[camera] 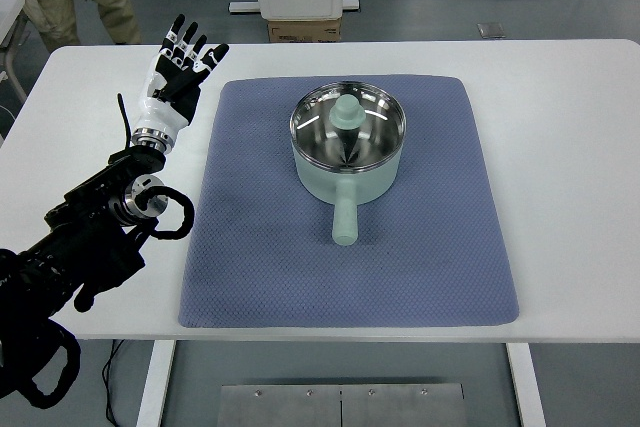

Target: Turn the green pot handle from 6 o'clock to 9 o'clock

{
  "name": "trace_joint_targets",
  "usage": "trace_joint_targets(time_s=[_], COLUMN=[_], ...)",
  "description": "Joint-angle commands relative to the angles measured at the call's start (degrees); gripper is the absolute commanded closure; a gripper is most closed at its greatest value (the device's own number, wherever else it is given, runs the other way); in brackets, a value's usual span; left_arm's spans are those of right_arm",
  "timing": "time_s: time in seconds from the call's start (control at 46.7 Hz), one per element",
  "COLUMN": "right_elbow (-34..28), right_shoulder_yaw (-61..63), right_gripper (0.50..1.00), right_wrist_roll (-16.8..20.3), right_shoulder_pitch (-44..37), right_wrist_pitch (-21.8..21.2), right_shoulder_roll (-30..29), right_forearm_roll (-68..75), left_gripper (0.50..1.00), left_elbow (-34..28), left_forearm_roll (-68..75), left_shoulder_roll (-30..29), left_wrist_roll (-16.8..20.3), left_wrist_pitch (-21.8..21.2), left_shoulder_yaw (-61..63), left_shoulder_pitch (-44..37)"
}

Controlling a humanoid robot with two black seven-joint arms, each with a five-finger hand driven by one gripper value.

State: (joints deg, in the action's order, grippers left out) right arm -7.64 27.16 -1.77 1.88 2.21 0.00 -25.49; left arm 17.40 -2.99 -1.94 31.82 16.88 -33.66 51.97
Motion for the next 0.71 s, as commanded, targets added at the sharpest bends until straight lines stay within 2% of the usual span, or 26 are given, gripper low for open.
trace_joint_targets(time_s=[0.0, 0.685], right_elbow=[0.0, 0.0], right_shoulder_yaw=[0.0, 0.0], right_gripper=[0.5, 0.5], right_wrist_roll=[0.0, 0.0], right_shoulder_pitch=[0.0, 0.0], right_wrist_pitch=[0.0, 0.0], right_shoulder_roll=[0.0, 0.0], right_forearm_roll=[0.0, 0.0], left_gripper=[0.5, 0.5], left_elbow=[0.0, -0.1], left_forearm_roll=[0.0, 0.1], left_shoulder_roll=[0.0, 0.0], left_wrist_roll=[0.0, 0.3], left_wrist_pitch=[-0.1, -0.2], left_shoulder_yaw=[0.0, 0.0], left_shoulder_pitch=[0.1, 0.2])
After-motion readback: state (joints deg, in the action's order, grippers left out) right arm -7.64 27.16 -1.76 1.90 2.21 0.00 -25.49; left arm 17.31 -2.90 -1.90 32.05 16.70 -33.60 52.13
